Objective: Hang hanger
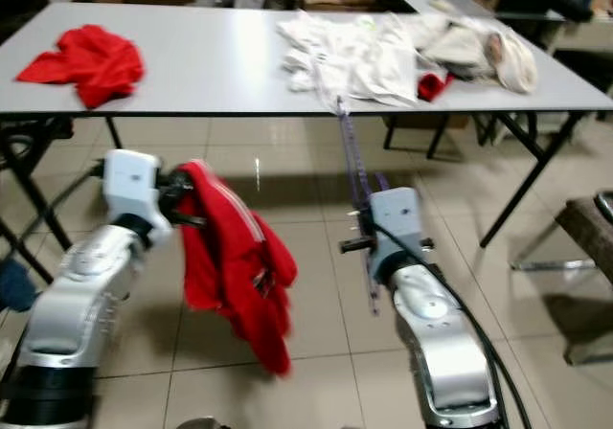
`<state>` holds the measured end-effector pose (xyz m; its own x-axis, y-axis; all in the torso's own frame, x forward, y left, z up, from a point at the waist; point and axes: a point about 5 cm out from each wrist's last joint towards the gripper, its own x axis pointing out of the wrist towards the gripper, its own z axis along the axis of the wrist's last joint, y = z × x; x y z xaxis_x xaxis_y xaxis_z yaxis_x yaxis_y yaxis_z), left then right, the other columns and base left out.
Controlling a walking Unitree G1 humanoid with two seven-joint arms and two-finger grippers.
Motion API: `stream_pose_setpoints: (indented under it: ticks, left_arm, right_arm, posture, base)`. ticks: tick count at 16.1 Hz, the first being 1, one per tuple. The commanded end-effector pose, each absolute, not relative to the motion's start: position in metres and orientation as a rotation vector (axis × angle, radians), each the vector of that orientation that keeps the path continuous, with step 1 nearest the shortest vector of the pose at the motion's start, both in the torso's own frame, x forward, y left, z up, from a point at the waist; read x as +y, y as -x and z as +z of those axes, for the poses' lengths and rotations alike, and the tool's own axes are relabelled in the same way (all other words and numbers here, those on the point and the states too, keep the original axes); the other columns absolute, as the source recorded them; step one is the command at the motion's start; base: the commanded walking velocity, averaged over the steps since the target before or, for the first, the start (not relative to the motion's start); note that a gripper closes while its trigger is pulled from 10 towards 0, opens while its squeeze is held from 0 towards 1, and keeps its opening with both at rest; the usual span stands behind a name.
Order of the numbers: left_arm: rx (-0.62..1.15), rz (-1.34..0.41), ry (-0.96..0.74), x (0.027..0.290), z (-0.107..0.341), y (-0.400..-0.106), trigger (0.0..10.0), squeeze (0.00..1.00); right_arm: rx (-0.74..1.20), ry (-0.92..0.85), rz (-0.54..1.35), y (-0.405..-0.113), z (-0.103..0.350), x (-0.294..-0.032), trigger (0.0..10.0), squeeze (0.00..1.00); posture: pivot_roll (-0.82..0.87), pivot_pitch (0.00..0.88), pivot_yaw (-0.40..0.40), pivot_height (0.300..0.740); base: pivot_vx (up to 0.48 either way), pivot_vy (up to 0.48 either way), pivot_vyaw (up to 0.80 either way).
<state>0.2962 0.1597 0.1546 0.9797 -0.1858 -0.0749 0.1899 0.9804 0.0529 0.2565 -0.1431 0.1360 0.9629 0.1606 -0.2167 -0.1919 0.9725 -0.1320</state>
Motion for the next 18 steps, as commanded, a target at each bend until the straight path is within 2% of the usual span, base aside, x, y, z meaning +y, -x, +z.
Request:
stream_pose_setpoints:
  ticks: [1, 4, 7, 15, 18]
  left_arm:
    - [0.035, -0.214, -0.066, 0.1523, 0.1631, -0.2979, 10.0, 0.00]
    - [0.022, -0.213, -0.072, 0.1531, 0.1649, -0.2988, 10.0, 0.00]
    - [0.023, -0.210, -0.073, 0.1539, 0.1654, -0.2998, 10.0, 0.00]
    - [0.028, -0.205, -0.078, 0.1546, 0.1650, -0.3000, 10.0, 0.00]
    - [0.027, -0.202, -0.077, 0.1550, 0.1653, -0.3007, 10.0, 0.00]
  right_arm:
    - [0.185, 0.160, 0.155, -0.2585, 0.1412, -0.1498, 10.0, 0.00]
    - [0.181, 0.211, 0.149, -0.2613, 0.1426, -0.1509, 10.0, 0.00]
    - [0.184, 0.214, 0.154, -0.2615, 0.1414, -0.1507, 10.0, 0.00]
    - [0.190, 0.225, 0.175, -0.2606, 0.1400, -0.1476, 10.0, 0.00]
    - [0.189, 0.236, 0.181, -0.2613, 0.1407, -0.1468, 10.0, 0.00]
  posture:
    - [0.03, 0.000, -0.014, 0.740]
    - [0.03, 0.000, -0.014, 0.740]
    - [0.03, 0.000, -0.013, 0.740]
    - [0.03, 0.000, -0.012, 0.740]
    - [0.03, 0.000, -0.013, 0.740]
  base:
    - [0.000, 0.000, 0.00]
    - [0.000, 0.000, 0.00]
    - [0.280, 0.000, 0.73]
    - [0.309, 0.000, 0.00]
    - [0.312, 0.000, 0.75]
